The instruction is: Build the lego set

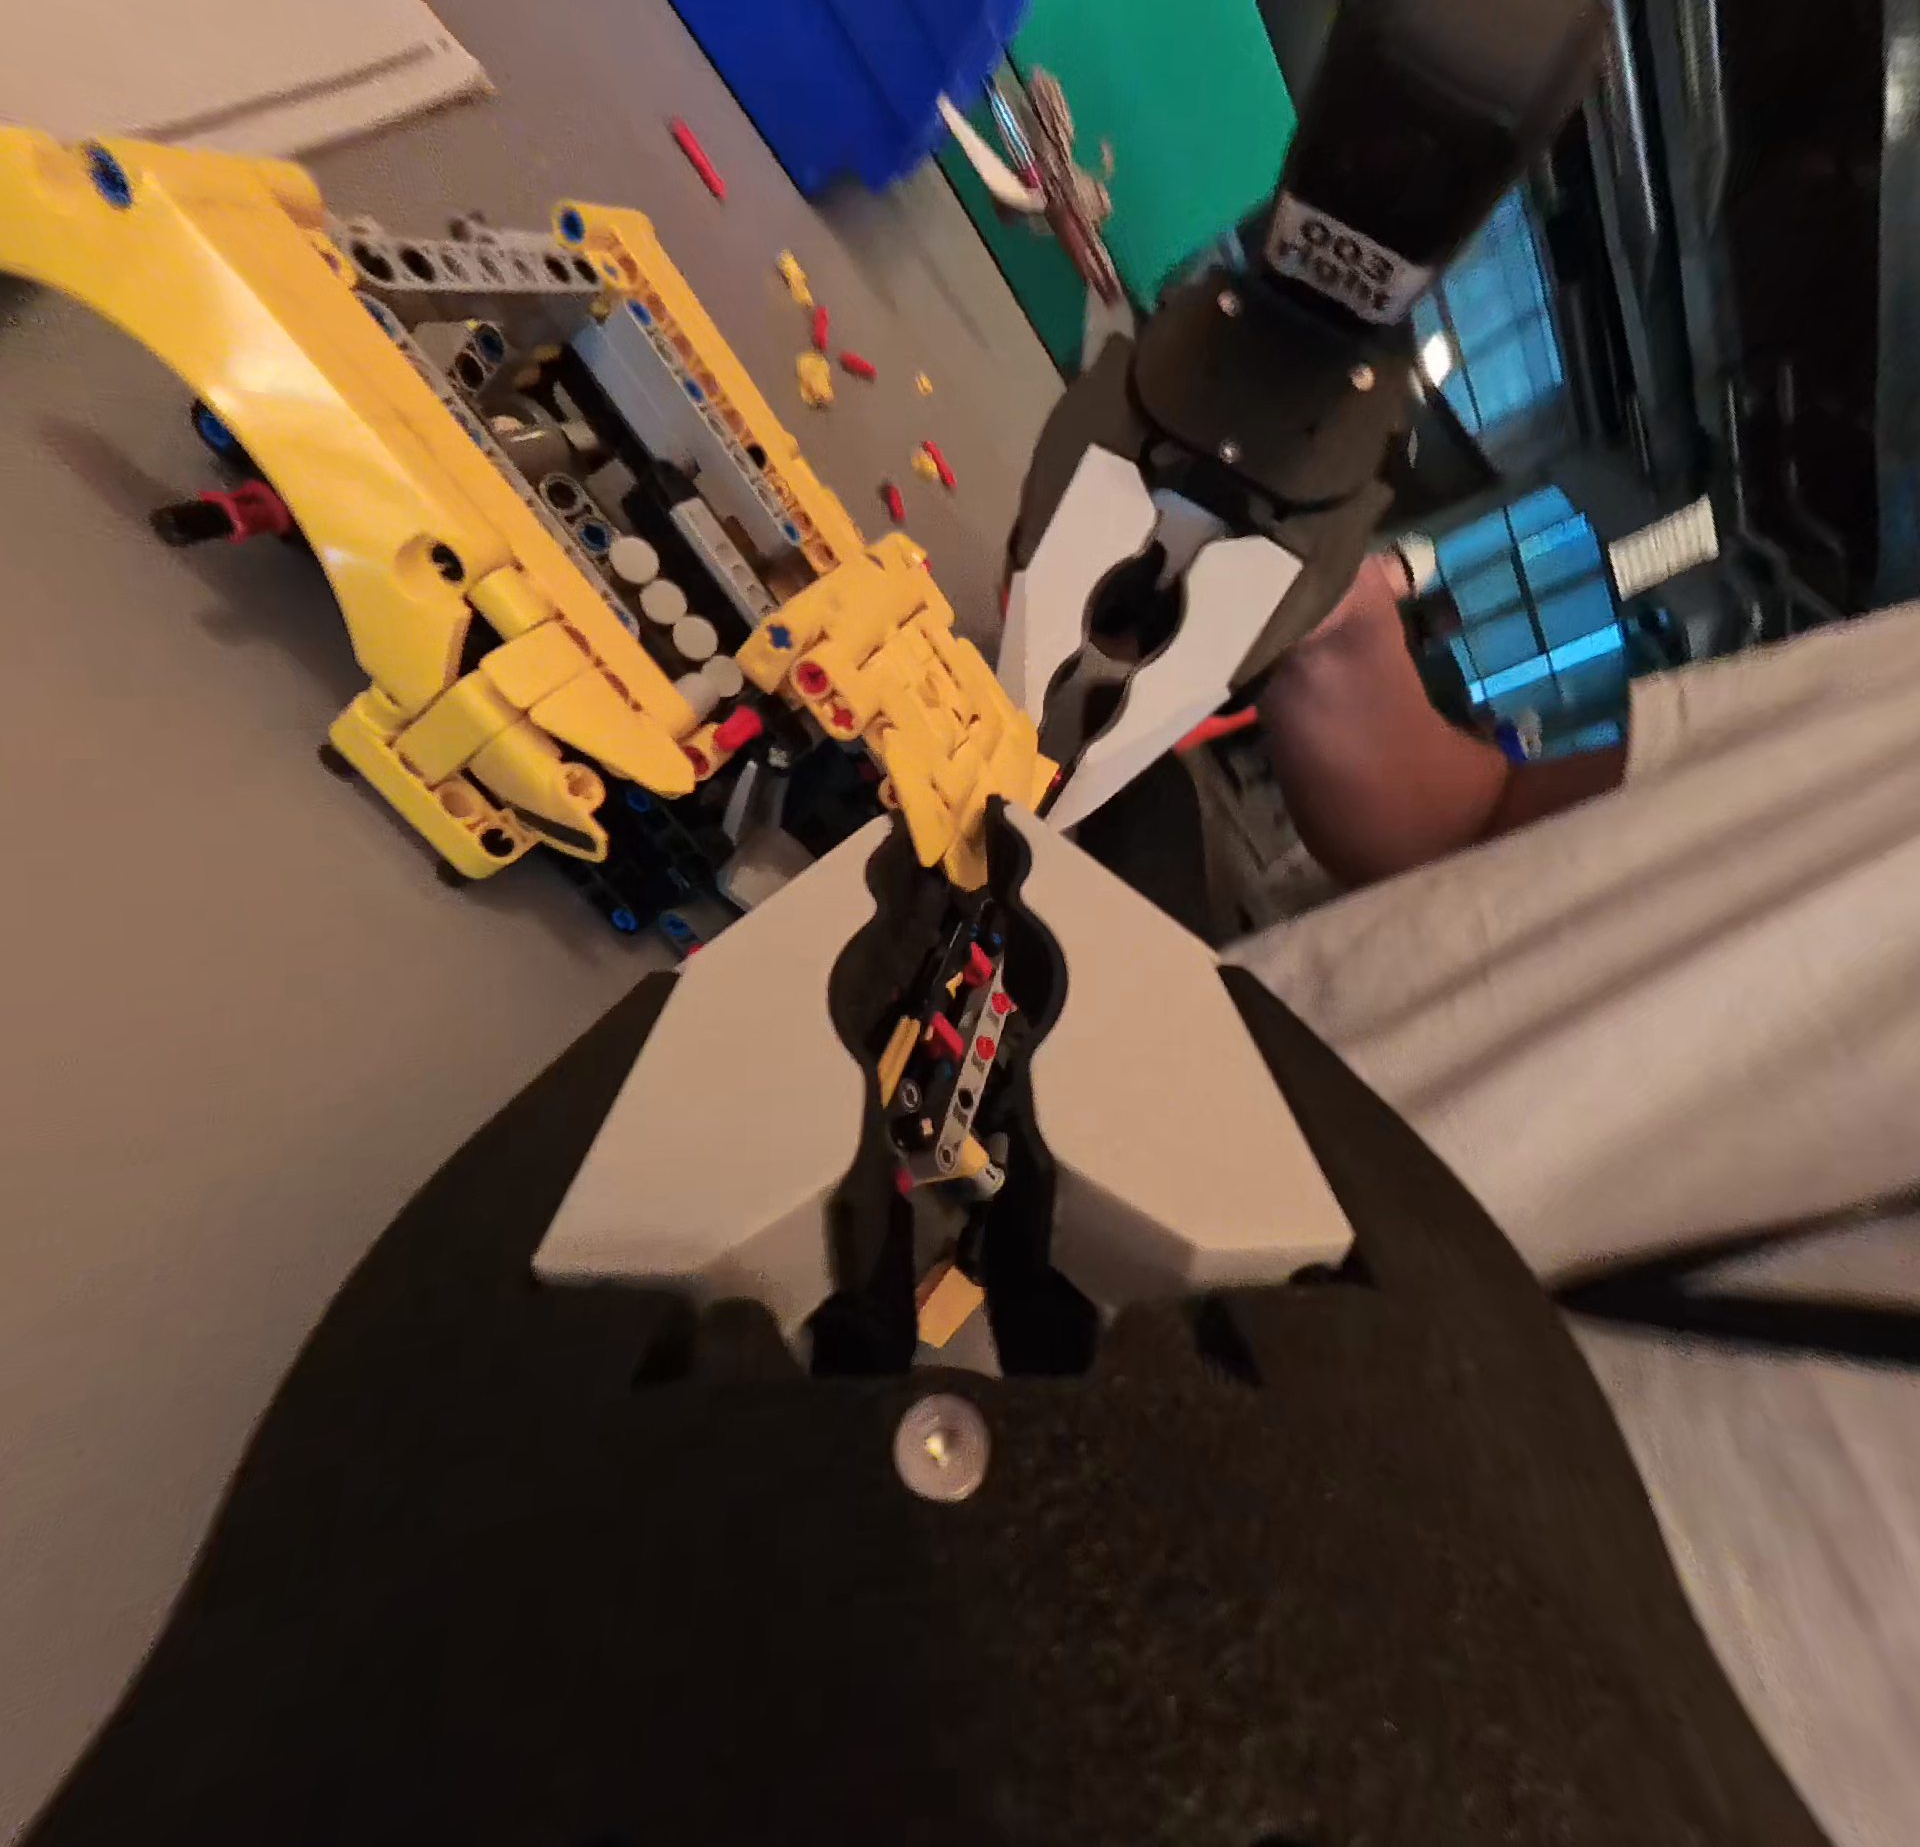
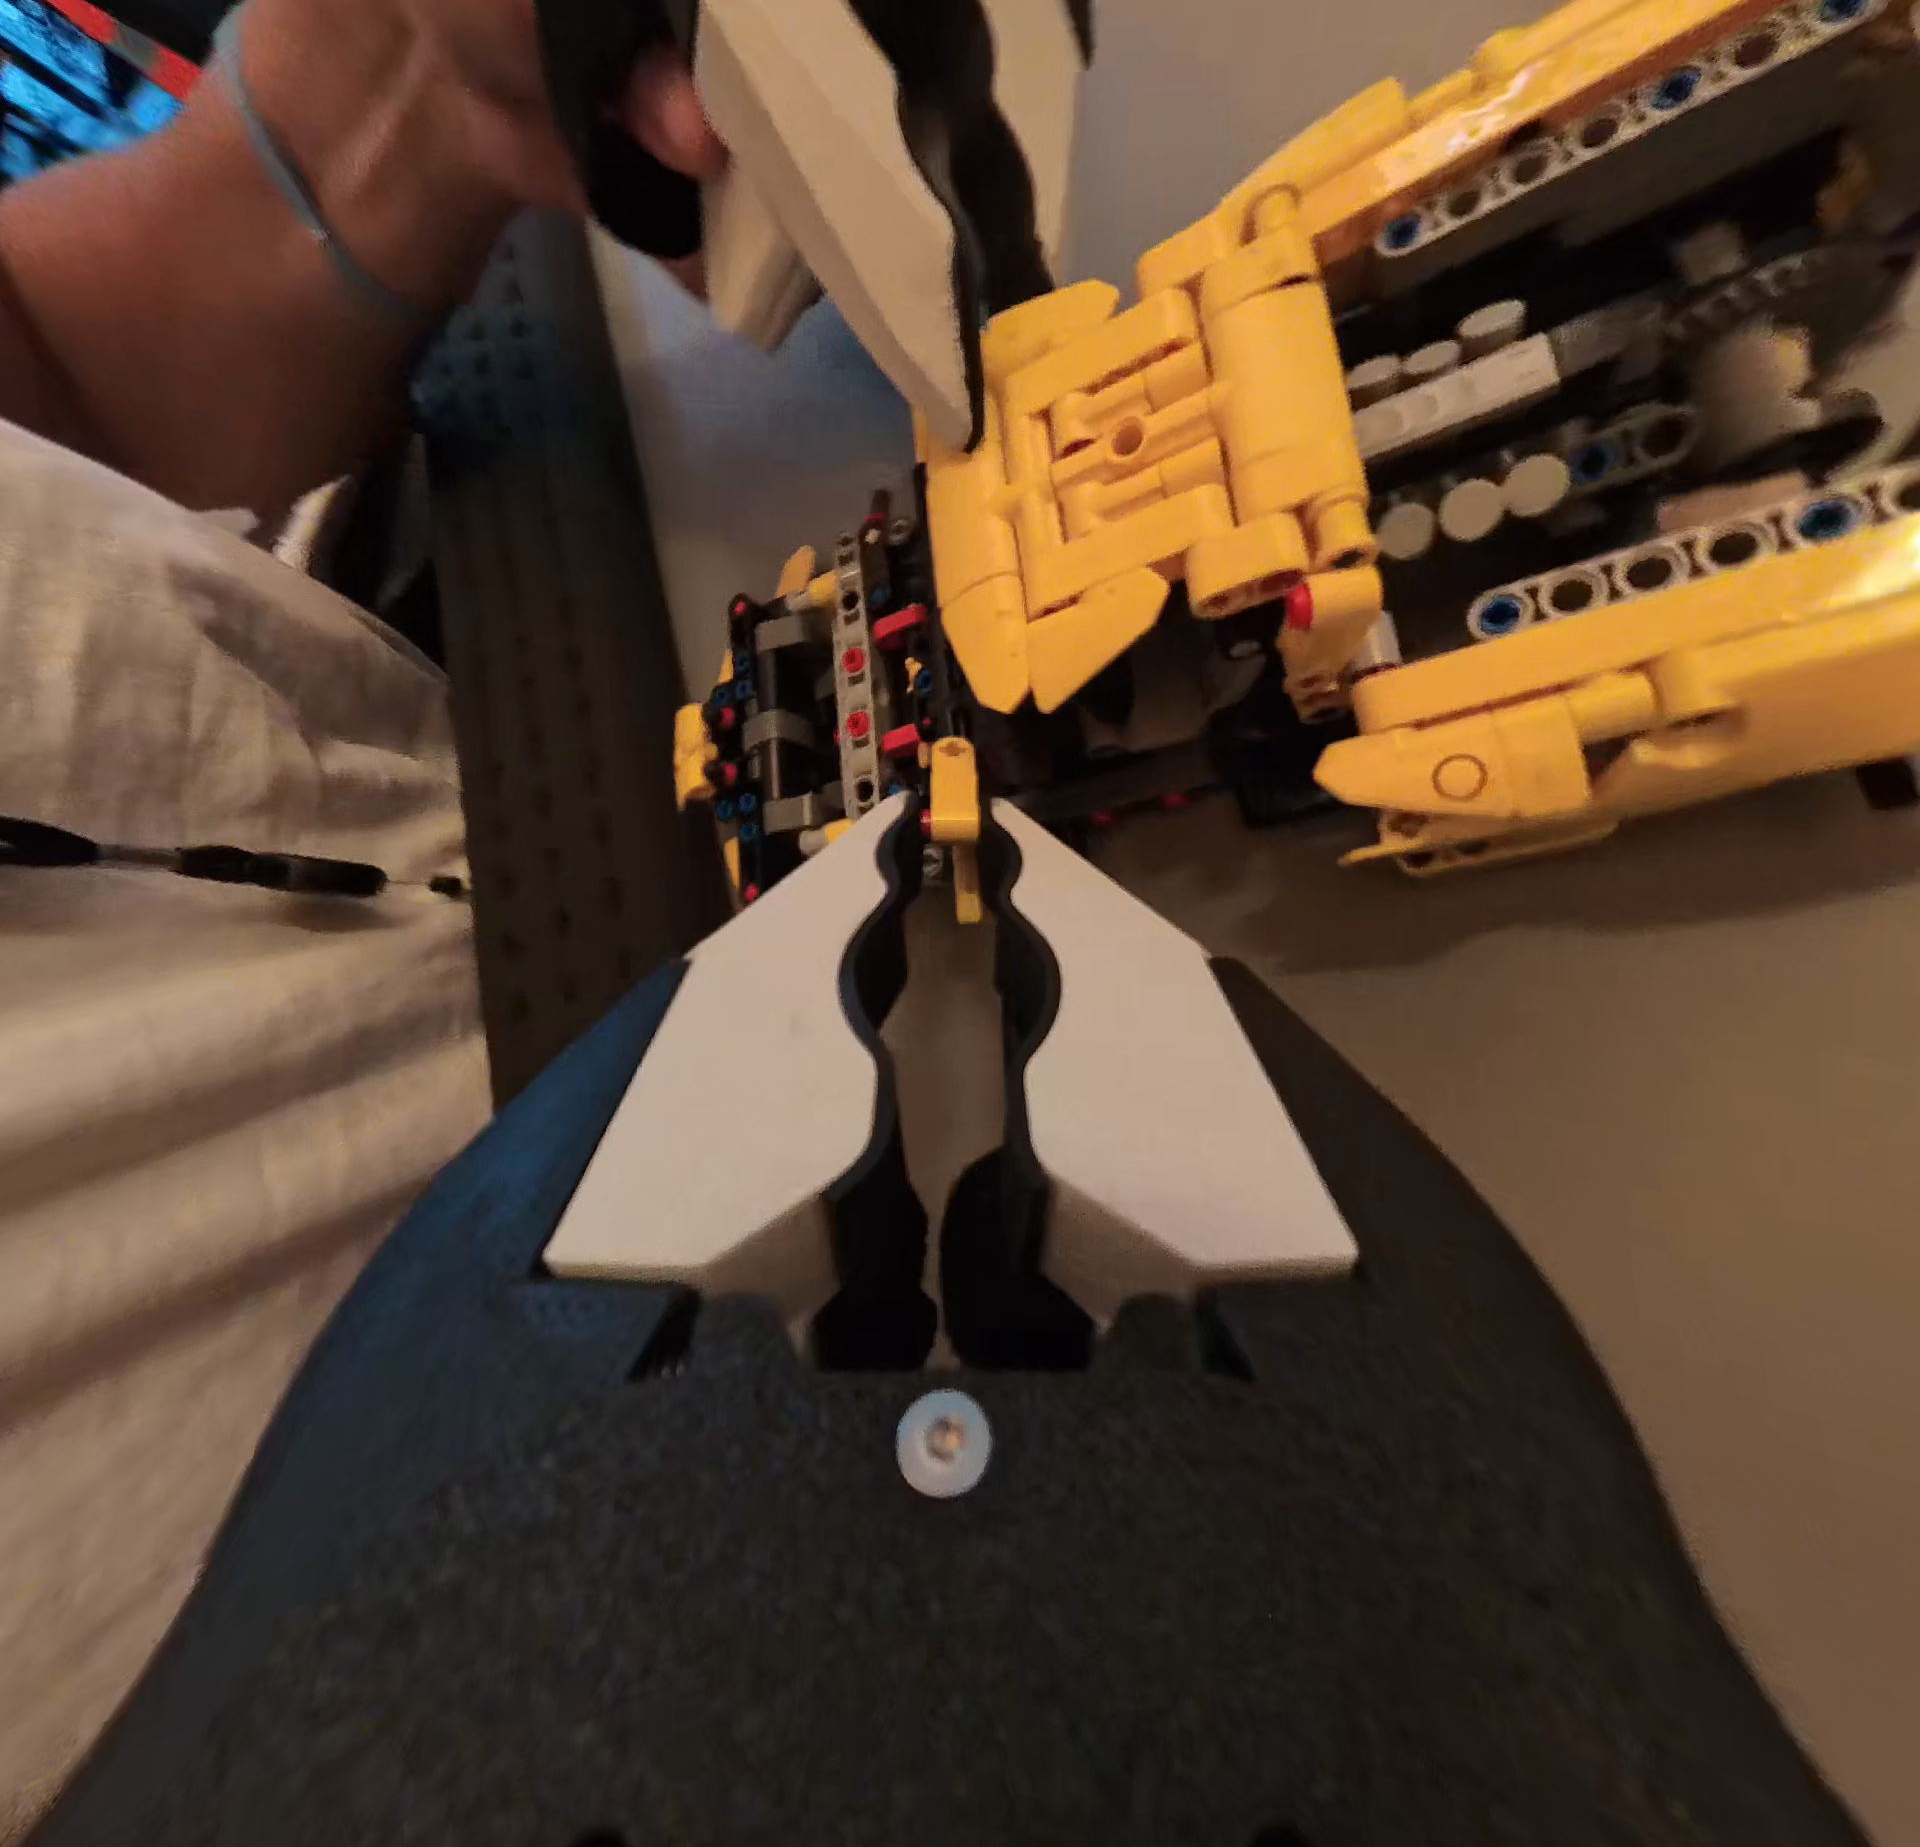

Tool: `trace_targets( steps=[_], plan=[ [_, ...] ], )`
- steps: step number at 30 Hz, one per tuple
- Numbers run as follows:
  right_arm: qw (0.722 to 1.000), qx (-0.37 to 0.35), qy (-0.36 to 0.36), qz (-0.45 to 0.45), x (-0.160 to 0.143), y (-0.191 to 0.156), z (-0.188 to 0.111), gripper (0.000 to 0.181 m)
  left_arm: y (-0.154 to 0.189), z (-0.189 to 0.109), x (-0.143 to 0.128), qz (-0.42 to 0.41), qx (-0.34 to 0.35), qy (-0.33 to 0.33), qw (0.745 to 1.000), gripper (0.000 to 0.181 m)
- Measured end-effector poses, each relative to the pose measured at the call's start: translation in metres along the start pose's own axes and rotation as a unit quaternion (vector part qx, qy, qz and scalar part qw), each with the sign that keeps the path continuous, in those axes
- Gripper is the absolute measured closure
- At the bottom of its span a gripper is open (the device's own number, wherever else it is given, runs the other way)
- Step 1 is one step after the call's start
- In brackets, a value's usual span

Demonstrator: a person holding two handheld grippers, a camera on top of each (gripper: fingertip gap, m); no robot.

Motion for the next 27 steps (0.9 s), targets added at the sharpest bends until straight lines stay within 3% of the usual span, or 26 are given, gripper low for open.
trace_targets(
  steps=[4,7,9,12,14,17,19,22,27],
  plan=[
    [0.997,0.073,0.012,0.007,0.011,-0.016,0.021,0.173,-0.011,-0.025,0.001,0.069,-0.048,-0.093,0.992,0.168],
    [0.995,0.090,0.049,-0.002,0.036,-0.025,0.008,0.173,-0.013,-0.032,0.002,0.101,-0.067,-0.145,0.982,0.167],
    [0.993,0.097,0.071,0.004,0.059,-0.025,0.001,0.173,-0.013,-0.034,0.002,0.123,-0.053,-0.141,0.981,0.164],
    [0.990,0.096,0.094,0.034,0.091,-0.010,-0.001,0.173,-0.010,-0.046,0.002,0.174,0.006,-0.096,0.980,0.153],
    [0.983,0.134,0.101,0.077,0.106,0.001,0.003,0.173,-0.003,-0.058,0.005,0.225,0.075,-0.027,0.971,0.152],
    [0.968,0.201,0.079,0.128,0.118,0.011,0.013,0.172,0.020,-0.073,0.007,0.293,0.143,0.131,0.936,0.152],
    [0.955,0.245,0.072,0.149,0.124,0.013,0.020,0.173,0.030,-0.077,0.001,0.340,0.197,0.192,0.899,0.153],
    [0.944,0.275,0.055,0.172,0.129,0.014,0.029,0.173,0.033,-0.077,-0.010,0.413,0.285,0.218,0.837,0.164],
    [0.945,0.272,0.022,0.180,0.134,0.015,0.039,0.173,0.041,-0.080,-0.015,0.473,0.312,0.244,0.787,0.169]
  ],
)
Point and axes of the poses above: each gripper's, where its closed fingertips meet, z out along the fingers, x out of its top, y = z × x across the jaws, the point moved 8 cm from there along -z, back along the fingers, and after that the axes turned 15 degrees about x, right-handed, at the moved point
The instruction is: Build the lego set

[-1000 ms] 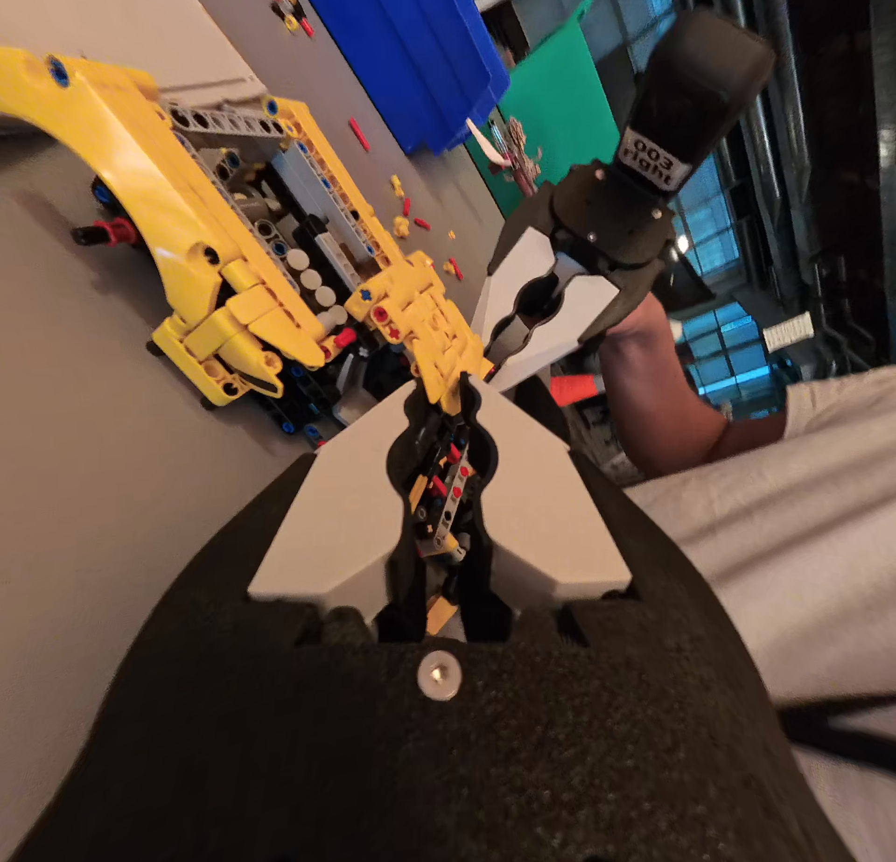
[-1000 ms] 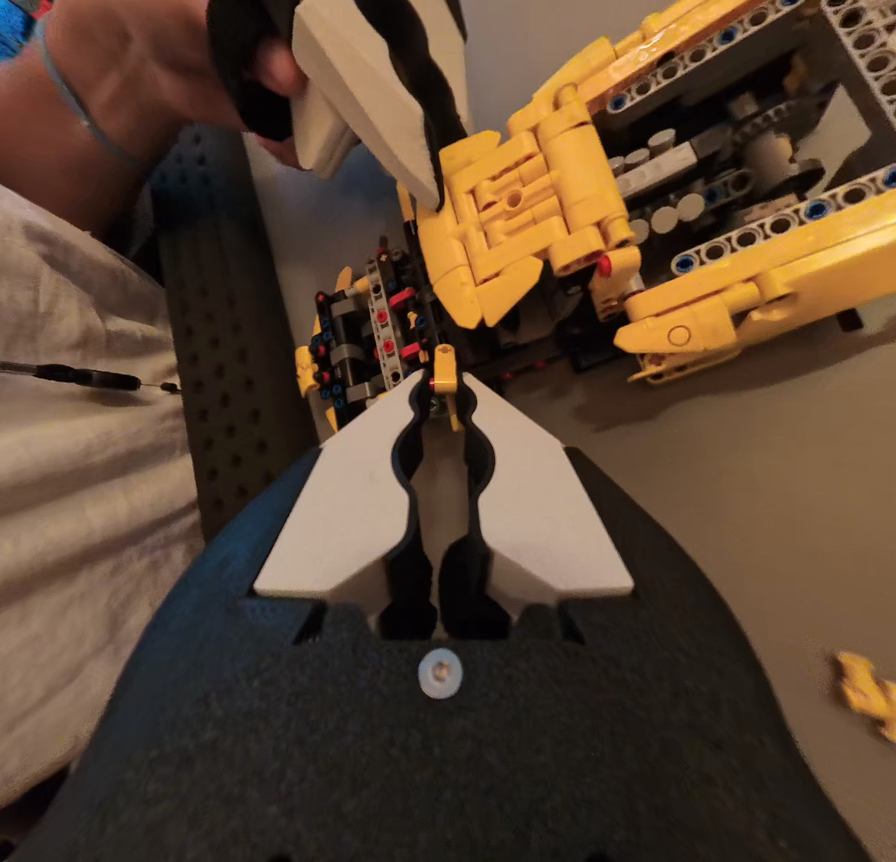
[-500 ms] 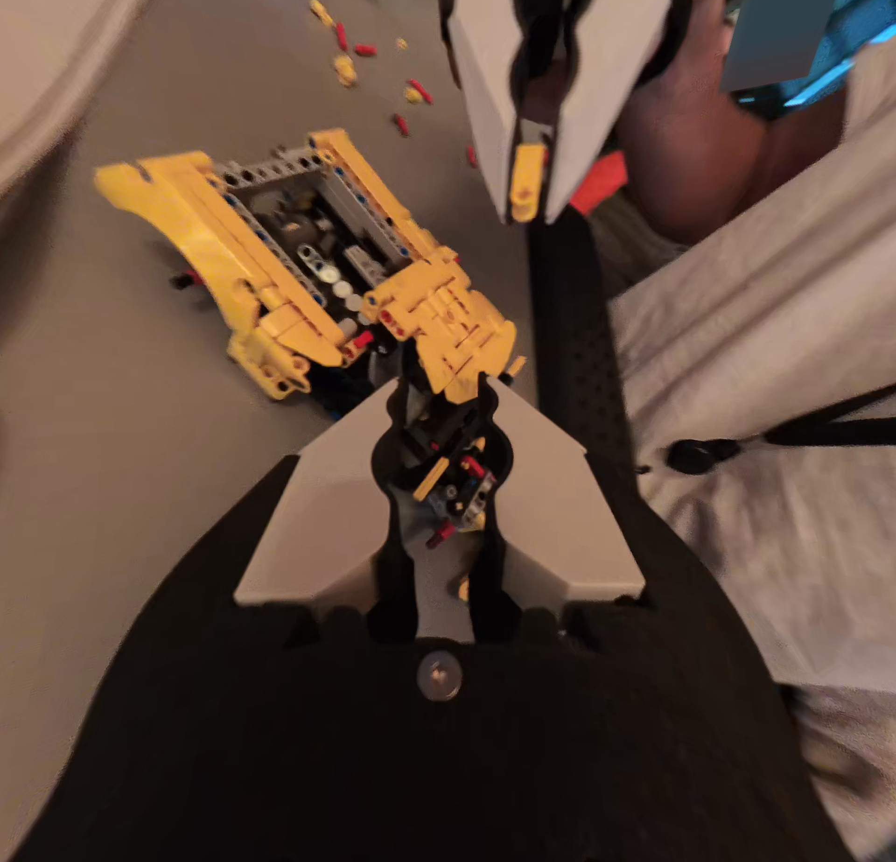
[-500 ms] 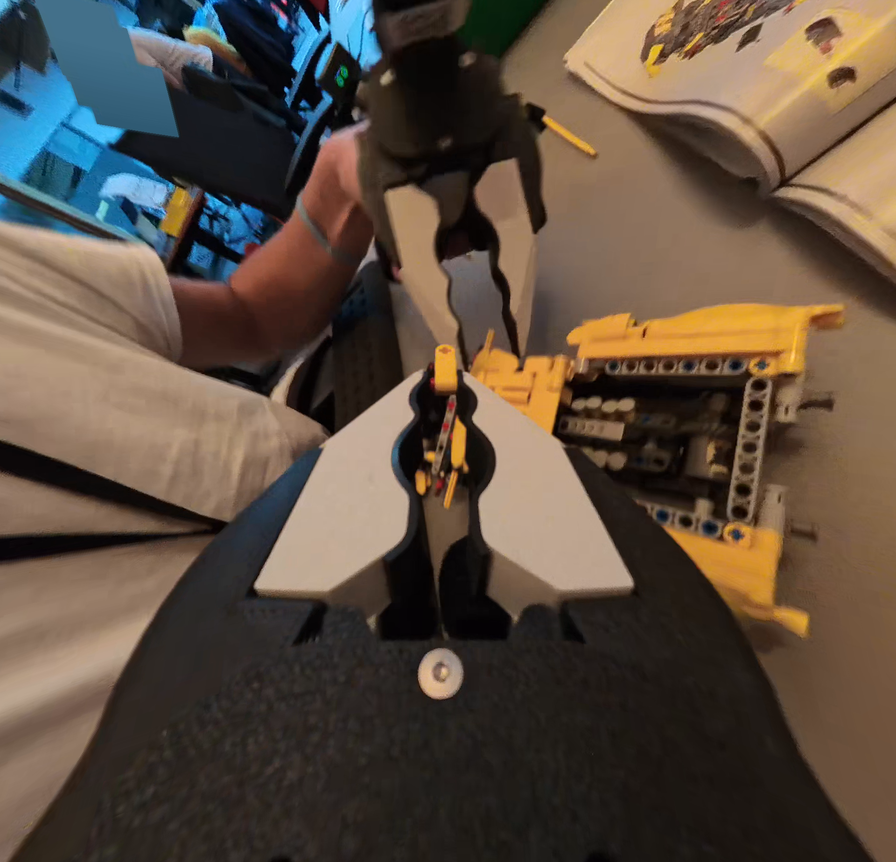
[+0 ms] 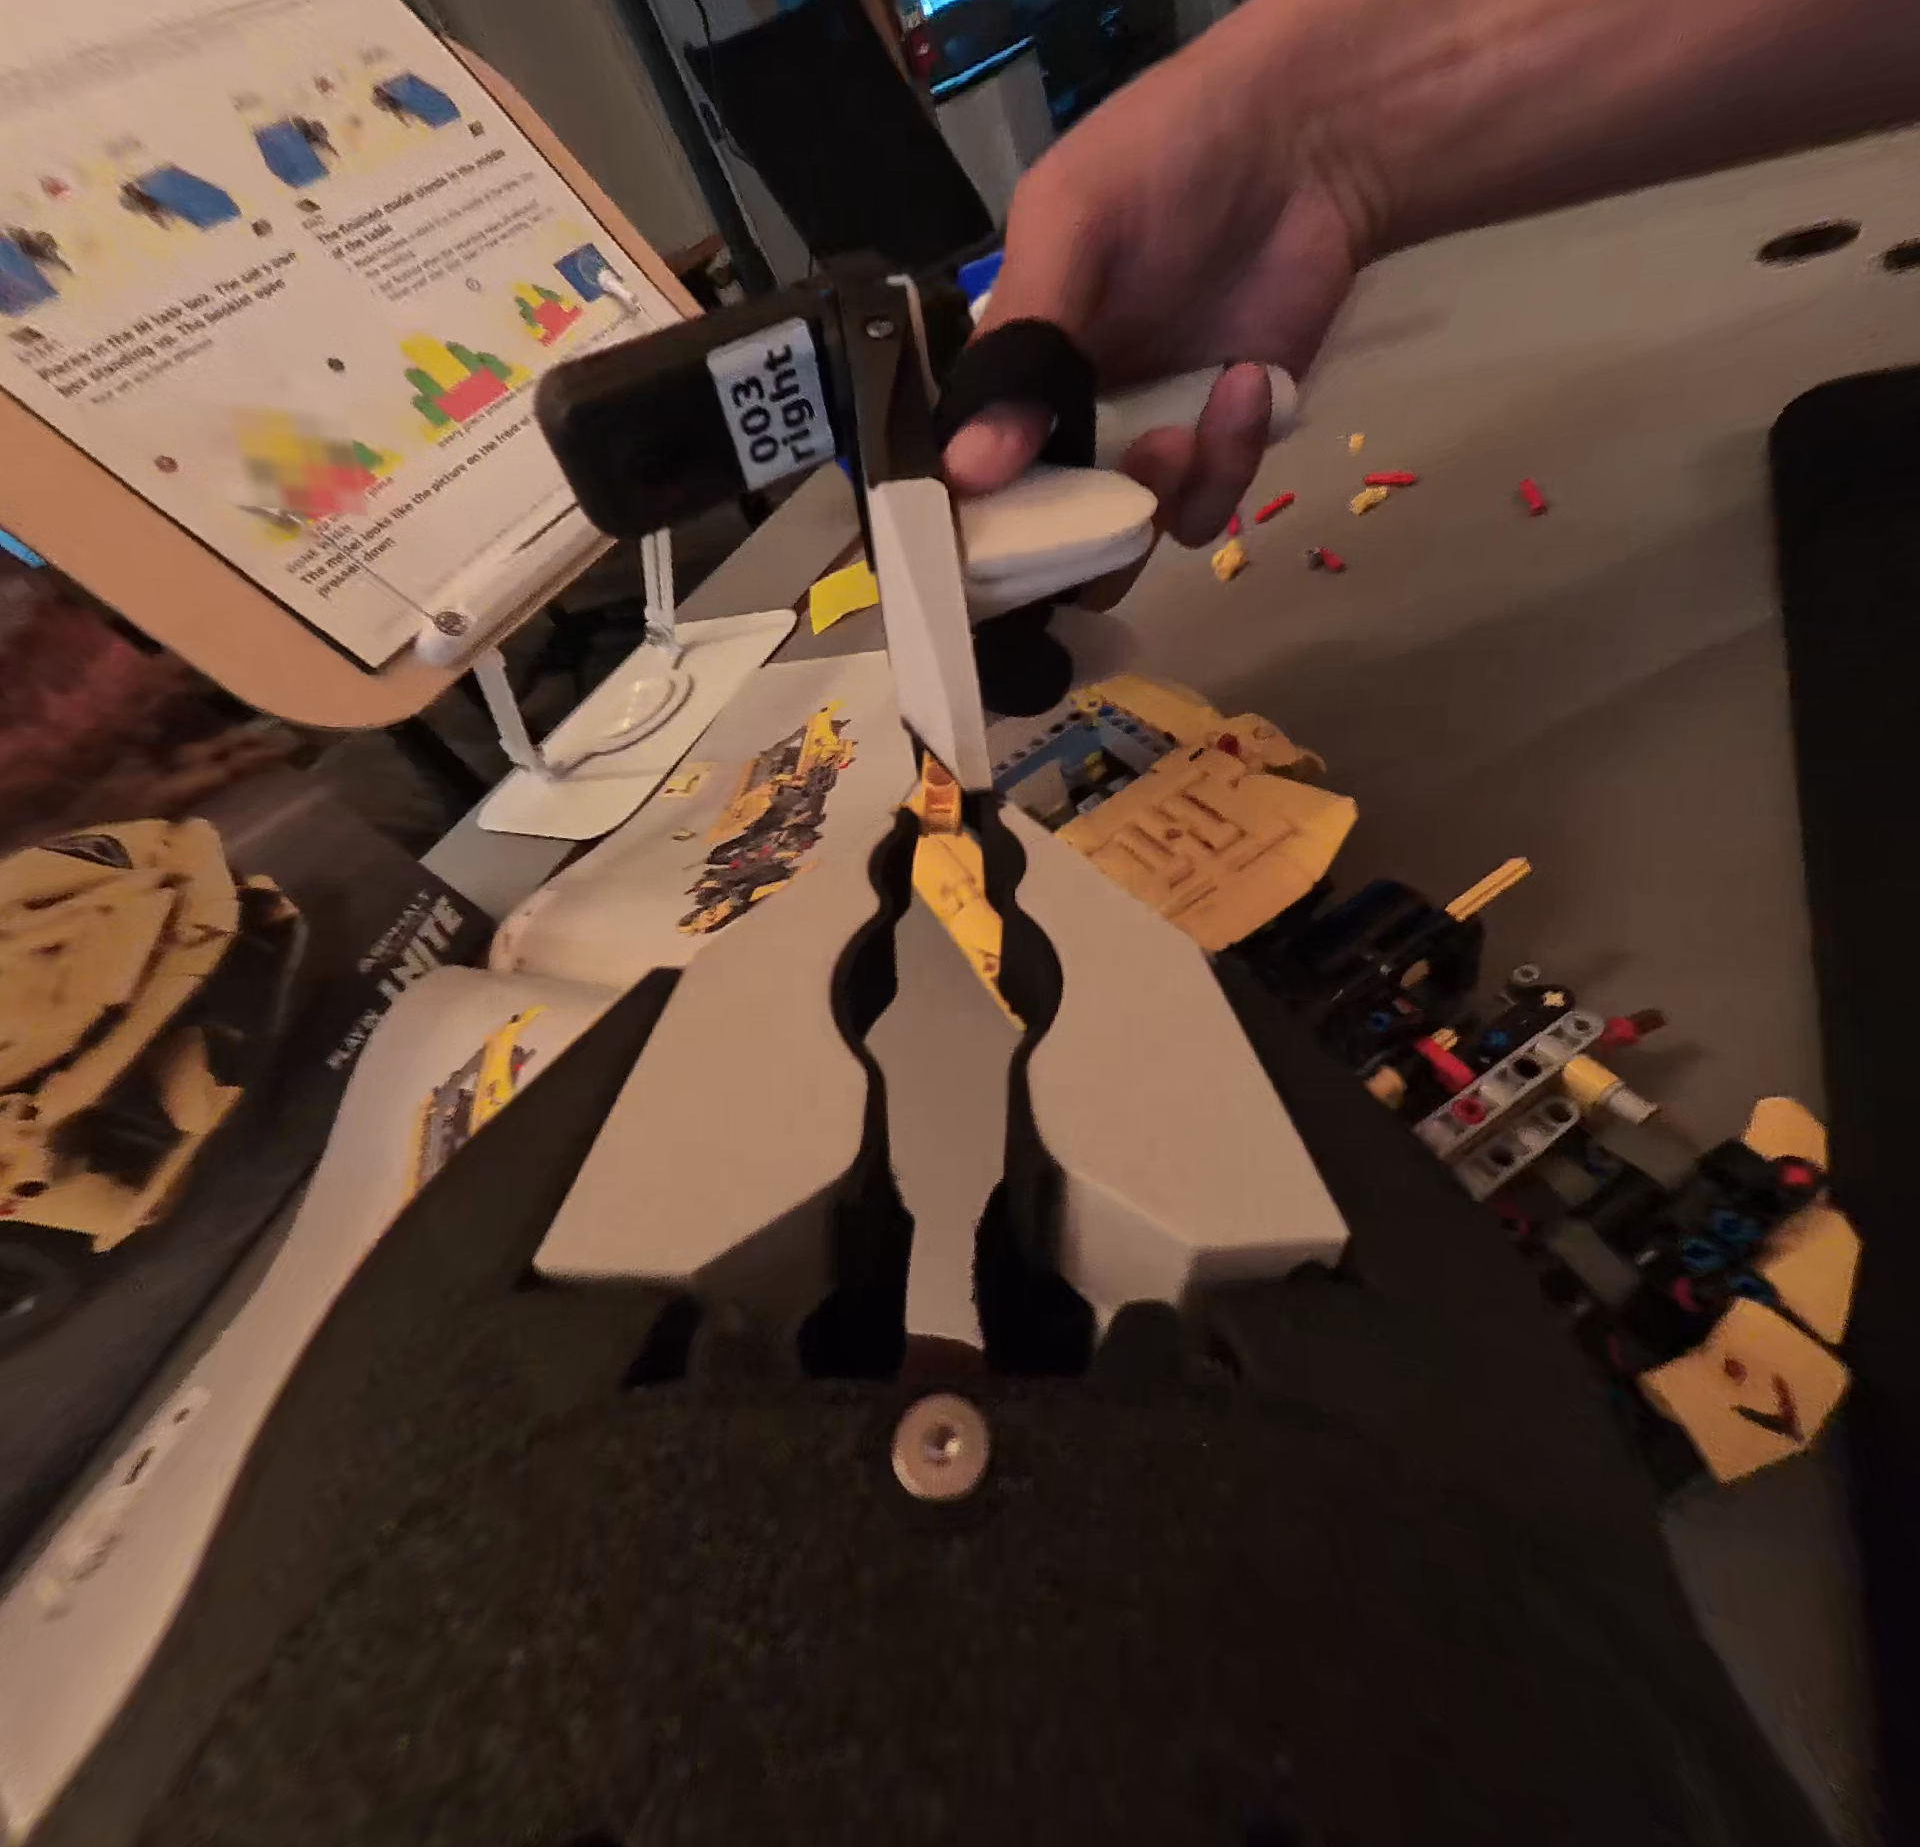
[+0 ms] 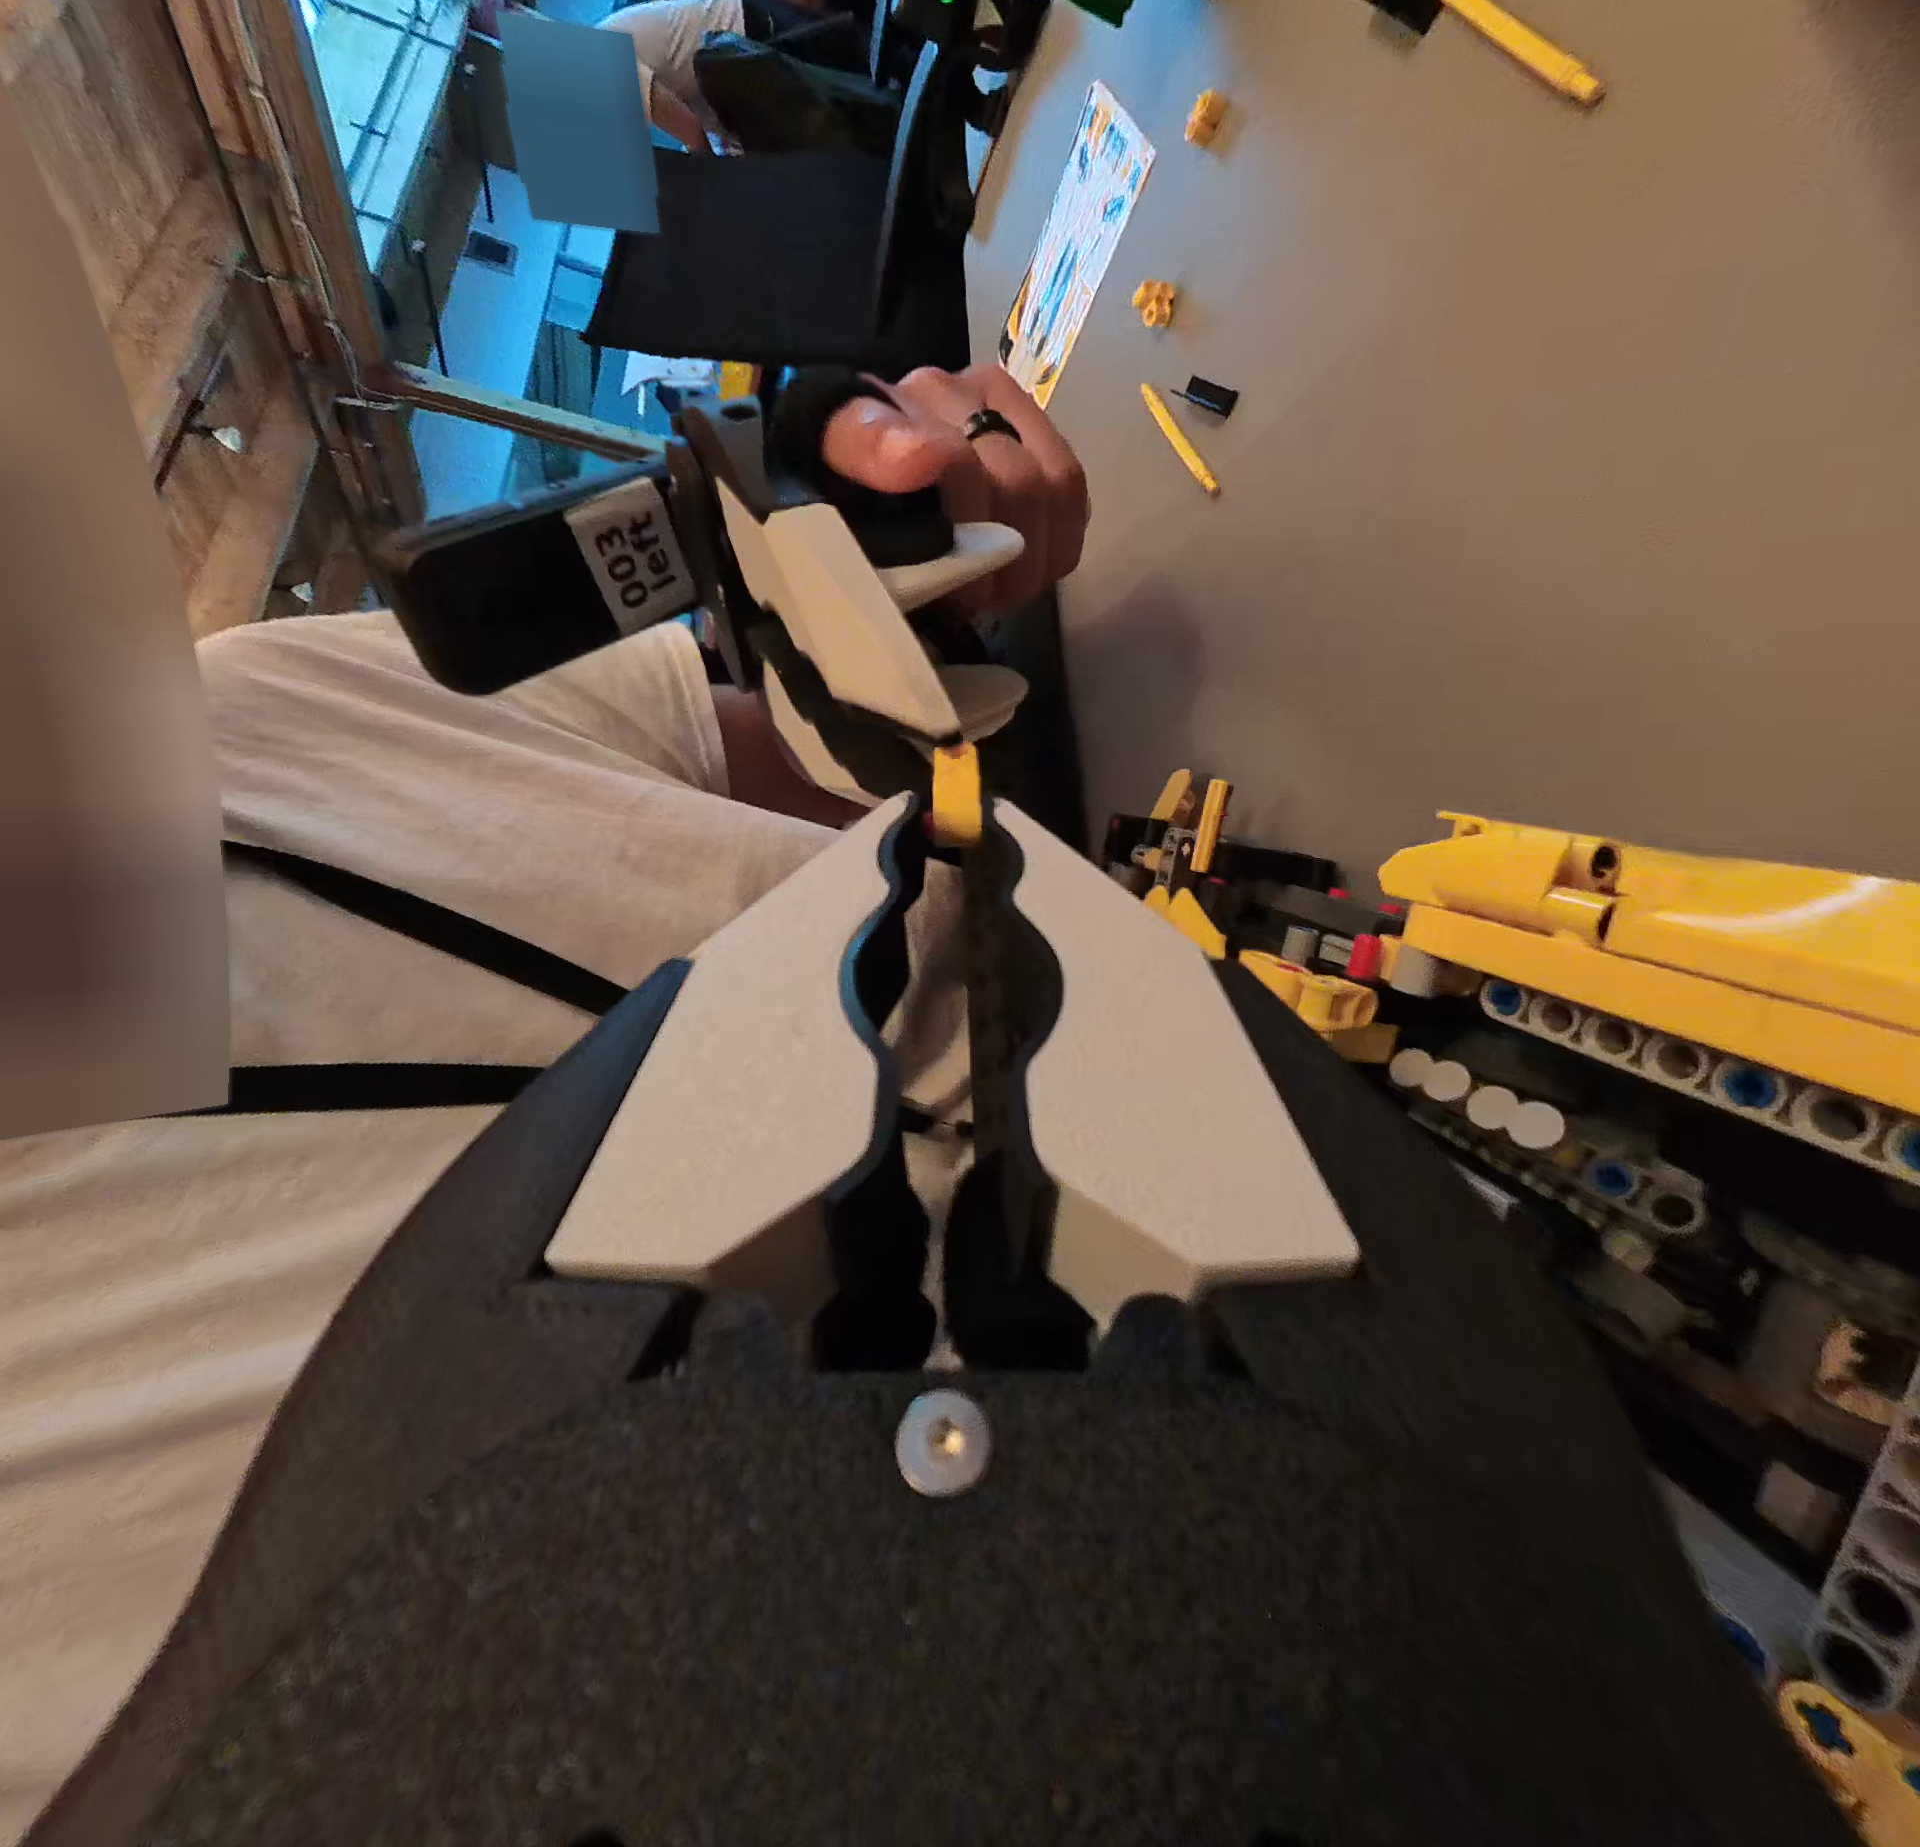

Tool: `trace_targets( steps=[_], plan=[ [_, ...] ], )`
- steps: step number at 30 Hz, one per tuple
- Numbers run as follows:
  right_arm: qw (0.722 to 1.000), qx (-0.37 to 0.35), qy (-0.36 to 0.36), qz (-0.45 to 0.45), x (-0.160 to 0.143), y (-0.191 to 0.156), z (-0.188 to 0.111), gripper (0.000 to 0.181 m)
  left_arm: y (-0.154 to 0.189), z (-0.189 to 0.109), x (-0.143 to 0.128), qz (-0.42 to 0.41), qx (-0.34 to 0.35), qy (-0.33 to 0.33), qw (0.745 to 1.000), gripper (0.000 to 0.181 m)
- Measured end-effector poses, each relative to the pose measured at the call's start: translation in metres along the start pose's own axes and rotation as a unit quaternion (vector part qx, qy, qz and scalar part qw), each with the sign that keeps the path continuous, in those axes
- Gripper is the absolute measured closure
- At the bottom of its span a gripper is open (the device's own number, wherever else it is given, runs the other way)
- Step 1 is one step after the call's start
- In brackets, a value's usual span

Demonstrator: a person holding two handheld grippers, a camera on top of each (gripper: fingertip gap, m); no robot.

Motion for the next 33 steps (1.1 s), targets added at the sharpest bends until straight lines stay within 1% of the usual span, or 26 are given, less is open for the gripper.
trace_targets(
  steps=[2,4,6,11,13,15,17,20,22,23,26,31,33],
  plan=[
    [1.000,-0.011,-0.021,-0.004,-0.001,0.000,0.003,0.173,0.002,-0.001,-0.002,0.015,0.001,0.000,1.000,0.169],
    [0.999,-0.017,-0.045,-0.001,-0.004,0.000,0.006,0.173,0.004,-0.002,-0.002,0.011,-0.011,0.000,1.000,0.168],
    [0.999,-0.012,-0.047,0.000,-0.003,-0.001,0.006,0.173,0.005,-0.004,-0.001,0.011,-0.010,0.003,1.000,0.173],
    [0.997,-0.027,-0.065,-0.021,-0.003,-0.005,0.006,0.172,0.007,-0.003,0.001,0.009,-0.006,0.005,1.000,0.173],
    [0.996,-0.047,-0.063,-0.041,-0.002,-0.006,0.004,0.163,0.009,-0.004,0.001,0.014,0.003,0.007,1.000,0.173],
    [0.995,-0.052,-0.049,-0.066,0.000,-0.009,0.002,0.162,0.011,-0.004,-0.001,0.026,0.002,0.002,1.000,0.174],
    [0.994,-0.057,-0.046,-0.077,0.001,-0.011,0.000,0.163,0.014,-0.003,-0.002,0.039,-0.001,-0.001,0.999,0.174],
    [0.992,-0.060,-0.081,-0.069,-0.004,-0.009,0.005,0.164,0.018,-0.003,-0.001,0.054,-0.013,0.003,0.998,0.173],
    [0.990,-0.072,-0.100,-0.067,-0.005,-0.008,0.005,0.170,0.020,-0.003,-0.001,0.061,-0.018,0.004,0.998,0.173],
    [0.989,-0.077,-0.105,-0.068,-0.005,-0.007,0.005,0.174,0.021,-0.003,-0.001,0.063,-0.019,0.005,0.998,0.174],
    [0.988,-0.082,-0.113,-0.071,-0.003,-0.007,0.005,0.174,0.022,-0.003,-0.001,0.071,-0.011,0.002,0.997,0.174],
    [0.983,-0.096,-0.137,-0.071,0.001,-0.006,0.006,0.174,0.021,-0.003,-0.004,0.026,-0.002,-0.013,1.000,0.173],
    [0.972,-0.143,-0.170,-0.071,0.007,-0.002,0.002,0.174,0.020,-0.003,-0.012,-0.026,-0.002,-0.039,0.999,0.172]
  ],
)
Point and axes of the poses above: each gripper's, where its closed fingertips meet, z out along the fingers, x out of its top, y = z × x across the jaws, the point moved 8 cm from there along -z, back along the fingers, and after that the axes turned 15 degrees about x, right-handed, at the moved point
